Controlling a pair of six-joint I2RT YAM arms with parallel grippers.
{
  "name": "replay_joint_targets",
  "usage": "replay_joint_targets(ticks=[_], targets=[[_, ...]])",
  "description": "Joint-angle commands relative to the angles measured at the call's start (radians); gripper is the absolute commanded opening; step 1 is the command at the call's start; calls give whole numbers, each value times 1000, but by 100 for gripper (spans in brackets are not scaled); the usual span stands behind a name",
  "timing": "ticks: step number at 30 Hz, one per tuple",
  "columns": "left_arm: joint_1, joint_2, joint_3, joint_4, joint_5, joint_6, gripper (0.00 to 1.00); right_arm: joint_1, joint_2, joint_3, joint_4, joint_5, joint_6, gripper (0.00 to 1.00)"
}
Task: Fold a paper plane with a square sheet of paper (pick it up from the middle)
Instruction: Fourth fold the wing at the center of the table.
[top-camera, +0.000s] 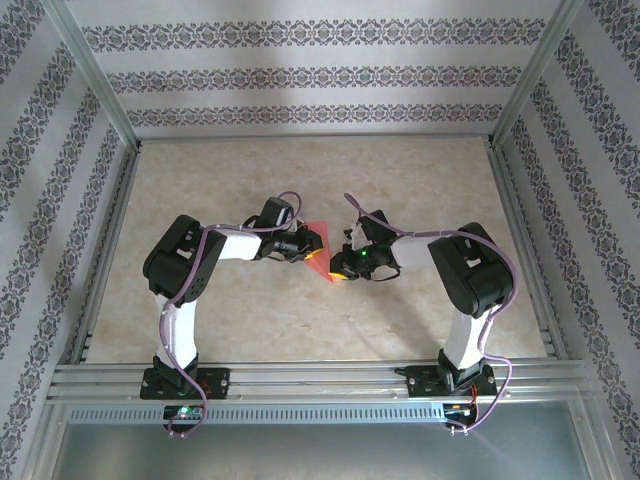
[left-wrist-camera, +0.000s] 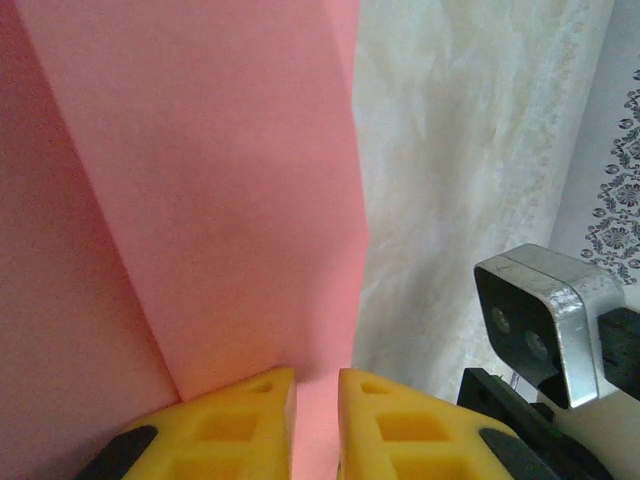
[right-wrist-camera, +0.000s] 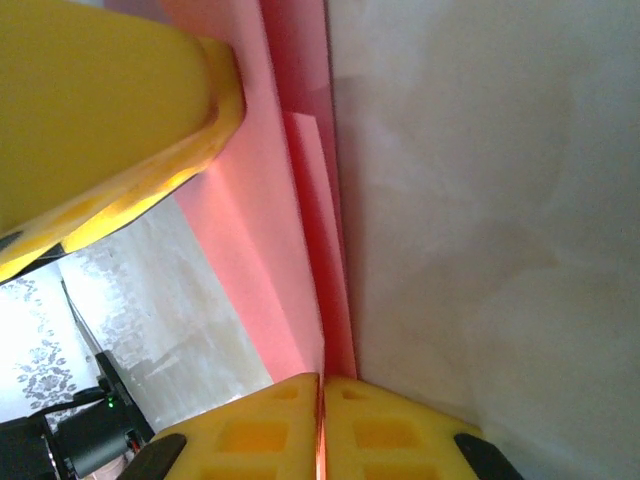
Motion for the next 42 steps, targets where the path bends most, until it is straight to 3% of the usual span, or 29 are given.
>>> replay_joint_targets(ticks=[1,12,29,38,42], targets=[[8,56,-16,-99,-31,16,19,10,43,9,-1,-11,8,11],[8,56,-1,-146,-43,30,20,-1,-52,-7,-61,-24,-8,16],[9,59,5,-157,-45,28,21,15,5,-2,-90,36,-27,12],[8,54,10,-177,-46,35,20,-10,-159,3,-167,103,-81,29],[8,55,12,-181,-48,37,20,0,-185,9,-161,101,-89,26]])
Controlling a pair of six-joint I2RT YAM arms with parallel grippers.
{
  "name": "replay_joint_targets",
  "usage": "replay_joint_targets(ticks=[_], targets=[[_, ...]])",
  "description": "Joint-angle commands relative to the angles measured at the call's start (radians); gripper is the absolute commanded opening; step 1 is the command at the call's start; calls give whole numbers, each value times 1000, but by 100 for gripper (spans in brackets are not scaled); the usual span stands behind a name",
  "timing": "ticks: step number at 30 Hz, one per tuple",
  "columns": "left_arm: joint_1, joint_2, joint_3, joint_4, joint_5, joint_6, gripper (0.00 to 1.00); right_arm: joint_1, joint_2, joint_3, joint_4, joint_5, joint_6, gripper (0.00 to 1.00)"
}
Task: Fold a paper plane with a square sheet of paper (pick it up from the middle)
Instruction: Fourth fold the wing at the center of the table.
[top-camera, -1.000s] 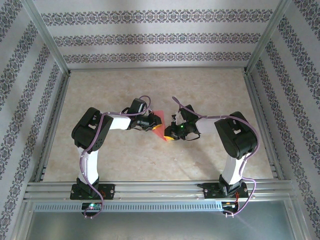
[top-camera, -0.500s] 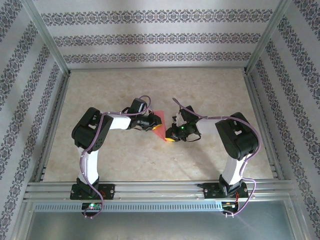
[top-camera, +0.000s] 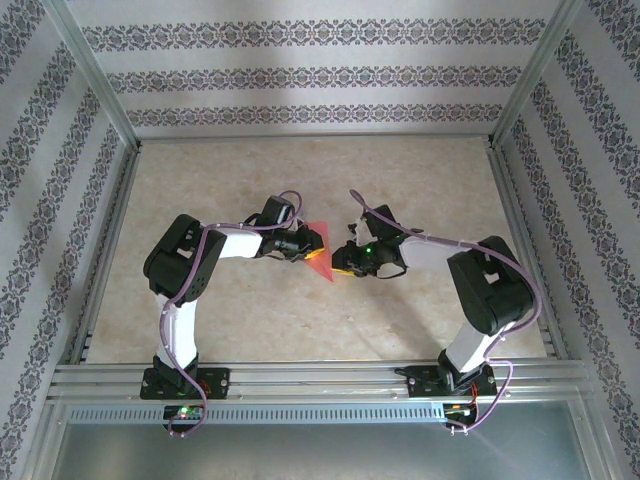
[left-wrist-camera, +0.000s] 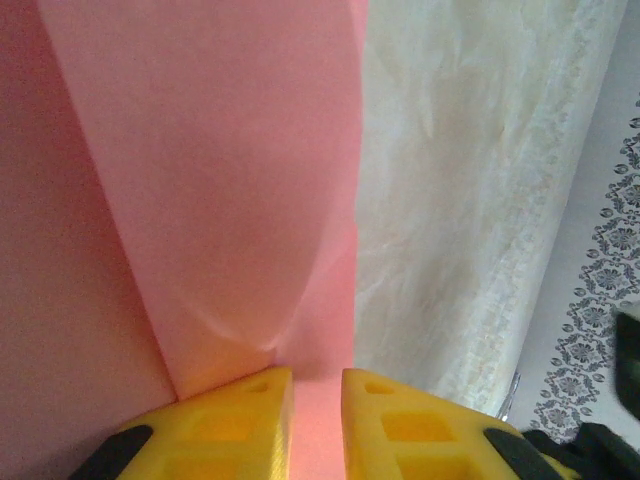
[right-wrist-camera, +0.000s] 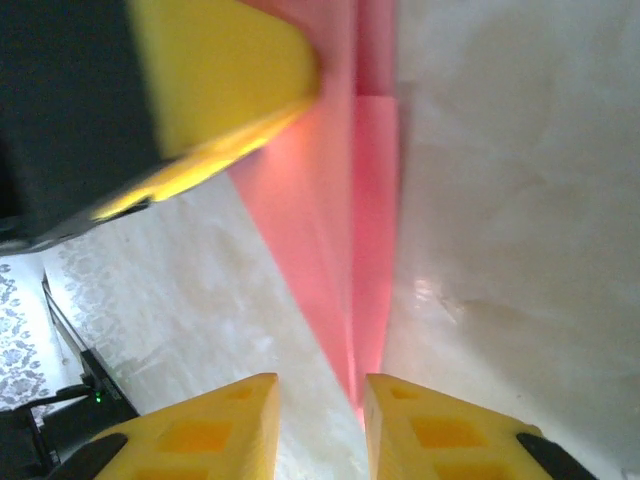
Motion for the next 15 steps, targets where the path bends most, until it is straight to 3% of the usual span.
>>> replay_joint_targets(ticks=[1,8,15], targets=[[8,50,-16,-127,-49,32,21,10,-14,17,-9,-3,-27,24],[8,52,-14,-133,-50,27,21,64,76,67,26,-24,-7,14],[7,54,-19,-130,-47,26,21,56,112,60,56,-6,16,13]])
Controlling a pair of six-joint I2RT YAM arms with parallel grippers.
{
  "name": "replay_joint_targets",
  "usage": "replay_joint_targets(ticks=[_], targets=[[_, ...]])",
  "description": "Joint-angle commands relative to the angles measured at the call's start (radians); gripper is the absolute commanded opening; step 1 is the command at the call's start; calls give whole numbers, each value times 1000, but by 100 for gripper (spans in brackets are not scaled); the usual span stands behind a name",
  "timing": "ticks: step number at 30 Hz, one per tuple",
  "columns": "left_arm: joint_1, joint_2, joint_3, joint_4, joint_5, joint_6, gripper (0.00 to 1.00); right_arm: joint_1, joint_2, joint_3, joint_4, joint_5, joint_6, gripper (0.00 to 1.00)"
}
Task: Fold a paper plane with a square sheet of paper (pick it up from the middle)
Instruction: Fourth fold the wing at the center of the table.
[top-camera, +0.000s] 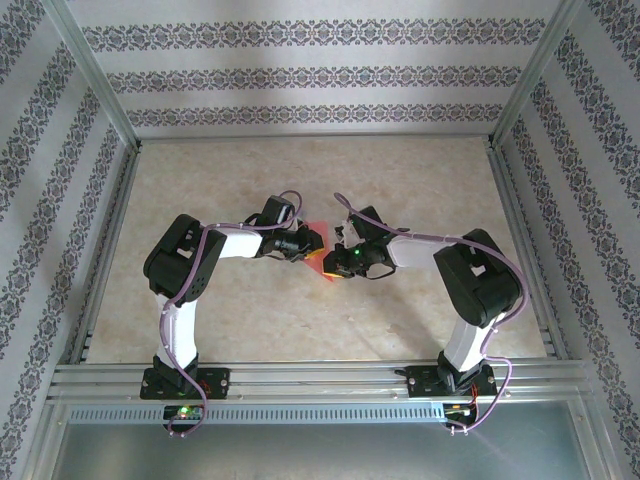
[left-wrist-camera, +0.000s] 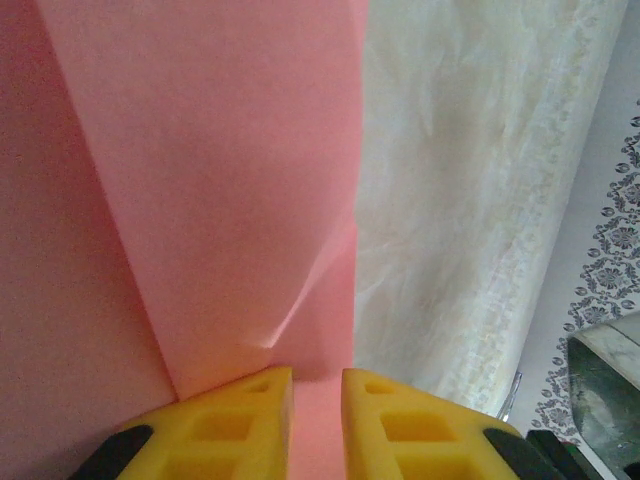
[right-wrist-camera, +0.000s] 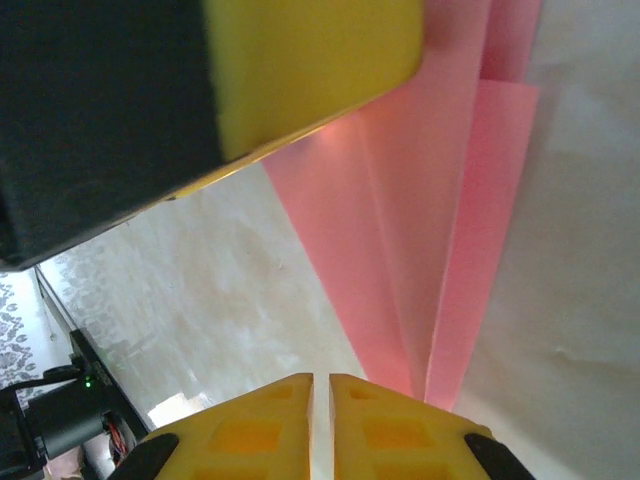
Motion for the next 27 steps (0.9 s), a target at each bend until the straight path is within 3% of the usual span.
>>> replay_joint_targets(ticks=[1,27], targets=[[9,54,-21,-127,-46,22,20,-10,23,5,32,3,20,13],[8,55,-17,-130,-42,17,23,-34,58,-32,102,-78,69,13]])
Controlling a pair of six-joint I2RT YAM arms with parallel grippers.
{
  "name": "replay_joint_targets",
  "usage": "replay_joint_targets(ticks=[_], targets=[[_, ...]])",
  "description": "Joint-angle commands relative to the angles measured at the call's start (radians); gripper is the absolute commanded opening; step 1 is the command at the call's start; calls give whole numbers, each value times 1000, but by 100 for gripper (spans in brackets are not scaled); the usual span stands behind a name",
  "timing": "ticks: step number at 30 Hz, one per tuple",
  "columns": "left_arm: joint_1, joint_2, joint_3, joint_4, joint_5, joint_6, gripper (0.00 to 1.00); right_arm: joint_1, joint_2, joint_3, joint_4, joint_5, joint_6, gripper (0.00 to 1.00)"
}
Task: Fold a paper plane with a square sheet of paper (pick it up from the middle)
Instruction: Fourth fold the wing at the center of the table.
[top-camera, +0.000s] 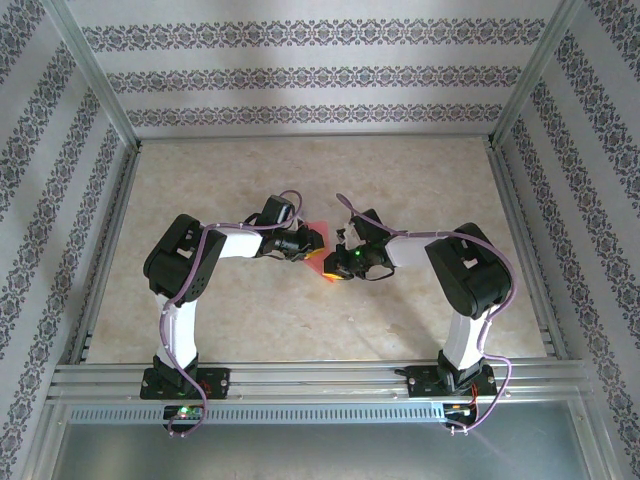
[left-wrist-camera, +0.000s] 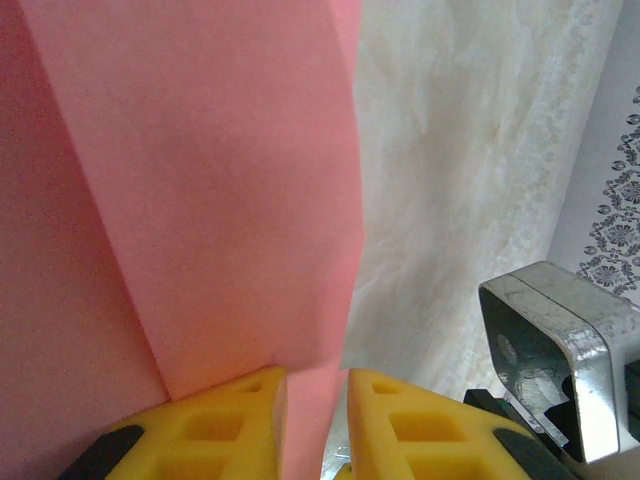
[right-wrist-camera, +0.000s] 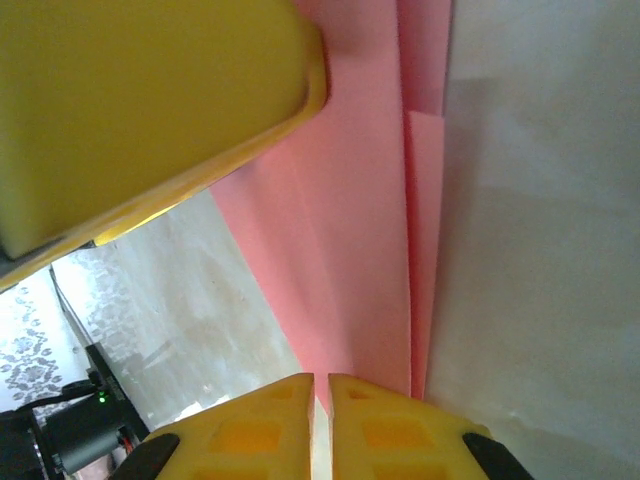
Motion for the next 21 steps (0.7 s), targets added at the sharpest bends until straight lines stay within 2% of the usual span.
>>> replay_joint_targets(ticks=[1,7,21], targets=[[7,55,-19,-140,-54,20,23,-15,-24,-18,9,-30,11,13],[9,55,-15,-171,-67,33,23,-30,-89,-36,-24,-24,-2,14],[8,60,-8,-181,-72,32,23,-1,-50,-57,-17,-48,7,14]])
